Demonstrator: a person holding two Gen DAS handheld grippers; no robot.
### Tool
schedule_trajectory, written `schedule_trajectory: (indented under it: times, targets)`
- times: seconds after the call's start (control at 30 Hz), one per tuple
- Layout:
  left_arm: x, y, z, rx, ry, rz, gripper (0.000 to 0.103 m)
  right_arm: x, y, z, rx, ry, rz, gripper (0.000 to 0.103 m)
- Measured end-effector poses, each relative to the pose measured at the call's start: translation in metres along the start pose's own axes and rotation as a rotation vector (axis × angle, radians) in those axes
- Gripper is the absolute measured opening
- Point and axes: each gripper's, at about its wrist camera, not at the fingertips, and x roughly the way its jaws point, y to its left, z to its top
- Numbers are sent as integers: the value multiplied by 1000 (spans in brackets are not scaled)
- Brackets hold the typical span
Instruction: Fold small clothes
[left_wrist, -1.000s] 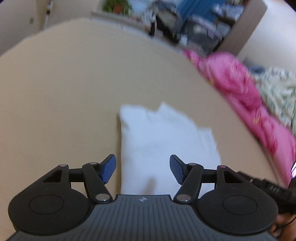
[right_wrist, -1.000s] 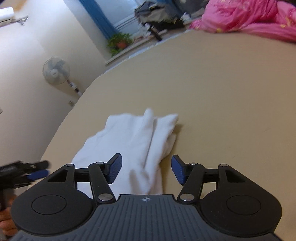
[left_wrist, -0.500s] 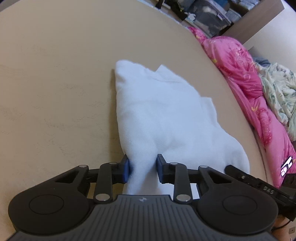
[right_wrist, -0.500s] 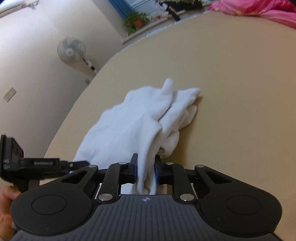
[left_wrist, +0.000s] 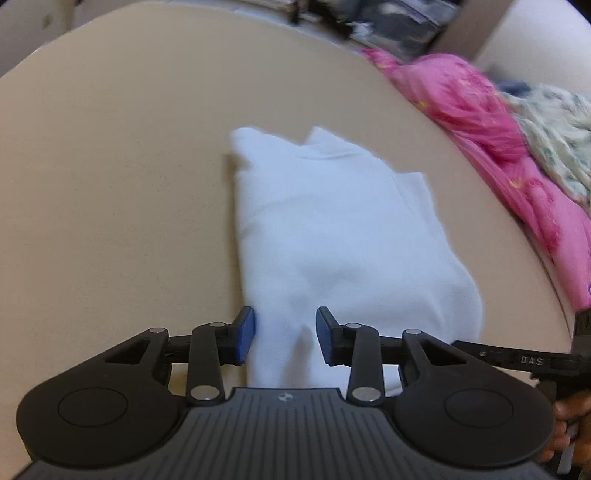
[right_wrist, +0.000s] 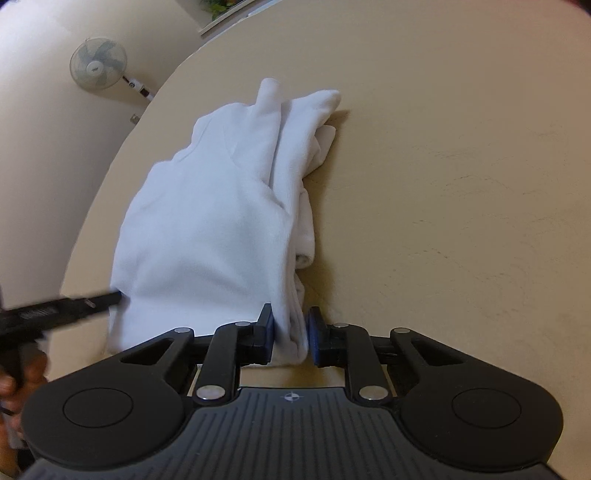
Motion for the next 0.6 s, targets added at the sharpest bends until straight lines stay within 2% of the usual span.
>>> schedule_trajectory:
  times: [0.07, 0.17, 0.2, 0.23, 0.3, 0.43, 0.5, 0.6]
  targets:
    - [18, -6, -11, 61, 78, 79, 42, 2, 8, -5, -71, -4, -37, 19]
    - [-12, -27, -15, 131, -11, 180, 45, -10, 17, -15, -126, -43, -121, 21]
    - [-27, -33, -18, 151, -66, 208, 55, -19, 20, -19, -128, -73, -164, 30]
    - [-44, -41, -23, 181, -126, 247, 62, -29, 23, -23, -134, -107, -208, 33]
    - [-70, -54, -37, 250, -196, 314, 81, -47, 32, -34, -164, -188, -310, 39]
    - [-117, -82, -76, 369, -308, 376, 87, -93, 55, -60, -209, -341, -306, 54]
    - [-135, -93, -92, 368, -339, 374, 90, -114, 68, -77, -244, -403, -289, 63]
    - [-162, -107, -115, 327, -365, 328, 90, -141, 87, -107, -295, -475, -260, 76]
